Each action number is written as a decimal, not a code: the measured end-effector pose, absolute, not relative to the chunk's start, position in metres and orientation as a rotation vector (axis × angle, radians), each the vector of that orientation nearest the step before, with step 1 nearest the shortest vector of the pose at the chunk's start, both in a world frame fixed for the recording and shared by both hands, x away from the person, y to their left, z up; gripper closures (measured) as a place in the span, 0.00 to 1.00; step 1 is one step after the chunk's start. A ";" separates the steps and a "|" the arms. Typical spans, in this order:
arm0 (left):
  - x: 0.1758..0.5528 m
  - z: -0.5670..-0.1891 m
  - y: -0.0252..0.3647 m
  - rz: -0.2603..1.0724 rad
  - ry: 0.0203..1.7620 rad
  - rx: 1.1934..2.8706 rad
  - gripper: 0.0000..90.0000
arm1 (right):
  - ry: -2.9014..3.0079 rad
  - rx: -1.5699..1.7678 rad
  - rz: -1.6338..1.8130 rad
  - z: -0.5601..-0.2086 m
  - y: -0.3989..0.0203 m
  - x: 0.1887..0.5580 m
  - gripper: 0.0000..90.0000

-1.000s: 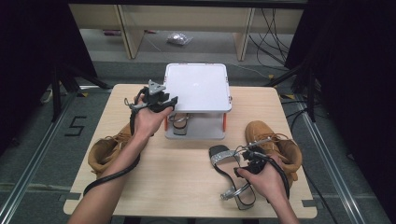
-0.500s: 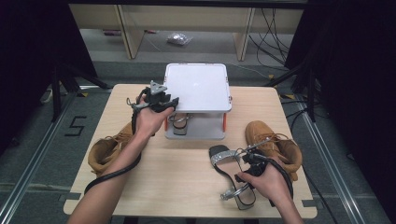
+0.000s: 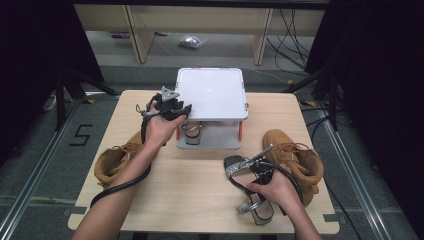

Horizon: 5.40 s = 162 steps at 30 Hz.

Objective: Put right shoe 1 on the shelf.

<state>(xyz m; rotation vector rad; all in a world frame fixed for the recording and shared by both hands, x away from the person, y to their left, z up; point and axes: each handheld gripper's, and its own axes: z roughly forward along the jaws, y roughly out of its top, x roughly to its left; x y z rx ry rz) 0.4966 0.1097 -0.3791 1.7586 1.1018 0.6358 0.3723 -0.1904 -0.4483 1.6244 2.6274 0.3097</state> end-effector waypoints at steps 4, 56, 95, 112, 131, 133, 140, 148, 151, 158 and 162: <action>0.496 -0.379 0.110 0.637 1.103 1.758 0.72 | 2.653 1.612 0.259 -0.454 -0.185 0.375 0.38; 0.497 -0.380 0.112 0.651 1.097 1.765 0.79 | 2.478 1.834 0.335 -0.437 -0.148 0.423 0.48; 0.497 -0.380 0.113 0.650 1.091 1.768 0.80 | 2.280 1.995 0.291 -0.461 -0.104 0.472 0.46; 0.497 -0.380 0.113 0.652 1.091 1.769 0.81 | 2.367 1.840 0.369 -0.441 -0.113 0.456 0.39; 0.497 -0.380 0.113 0.656 1.089 1.770 0.84 | 2.311 1.744 0.669 -0.401 -0.141 0.431 0.89; 0.497 -0.380 0.113 0.658 1.088 1.772 0.85 | 2.291 1.745 0.662 -0.399 -0.146 0.429 0.97; 0.497 -0.380 0.113 0.665 1.085 1.779 0.89 | 2.303 1.741 0.617 -0.399 -0.165 0.414 1.00; 0.497 -0.379 0.110 0.681 1.096 1.788 0.97 | 2.395 1.712 0.529 -0.416 -0.181 0.387 1.00; 0.496 -0.378 0.108 0.697 1.105 1.798 0.99 | 2.401 1.741 0.519 -0.424 -0.185 0.378 1.00; 0.496 -0.377 0.108 0.695 1.112 1.803 0.99 | 2.483 1.735 0.496 -0.444 -0.181 0.359 1.00; 0.496 -0.377 0.108 0.693 1.109 1.803 0.99 | 2.517 1.729 0.488 -0.451 -0.174 0.355 1.00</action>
